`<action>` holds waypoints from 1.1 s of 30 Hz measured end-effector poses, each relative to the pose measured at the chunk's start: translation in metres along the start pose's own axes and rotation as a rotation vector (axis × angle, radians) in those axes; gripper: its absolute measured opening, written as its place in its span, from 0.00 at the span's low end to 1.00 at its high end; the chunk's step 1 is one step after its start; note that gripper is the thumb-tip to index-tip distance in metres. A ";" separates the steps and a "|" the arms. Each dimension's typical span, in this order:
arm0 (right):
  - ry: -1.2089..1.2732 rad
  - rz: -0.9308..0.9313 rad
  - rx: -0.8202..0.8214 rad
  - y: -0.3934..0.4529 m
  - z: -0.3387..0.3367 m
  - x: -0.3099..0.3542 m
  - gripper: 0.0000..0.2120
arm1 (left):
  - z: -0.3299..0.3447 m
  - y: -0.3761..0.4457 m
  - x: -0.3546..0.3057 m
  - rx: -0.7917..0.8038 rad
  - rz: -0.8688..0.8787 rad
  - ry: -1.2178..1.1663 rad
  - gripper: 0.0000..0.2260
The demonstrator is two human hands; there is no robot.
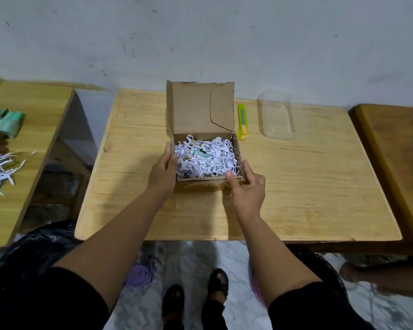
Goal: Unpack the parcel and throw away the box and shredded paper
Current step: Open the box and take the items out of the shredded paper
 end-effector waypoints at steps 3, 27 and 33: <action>-0.045 0.004 0.005 0.000 -0.004 0.000 0.28 | 0.001 0.006 -0.006 0.036 0.037 0.054 0.21; -0.842 -0.514 0.667 0.037 0.042 0.090 0.36 | 0.023 -0.015 -0.074 0.150 0.435 0.894 0.34; -0.738 -0.511 0.764 0.041 0.060 0.080 0.41 | 0.040 0.002 -0.069 0.222 0.371 0.979 0.39</action>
Point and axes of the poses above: each hand's wrist, its own y-axis towards the middle knuckle, its own z-axis out of the palm, x = y × z, the point moved 9 cm from there along y, towards the middle knuckle, and after that the axes turned 5 degrees about -z, right-handed, at the moved point
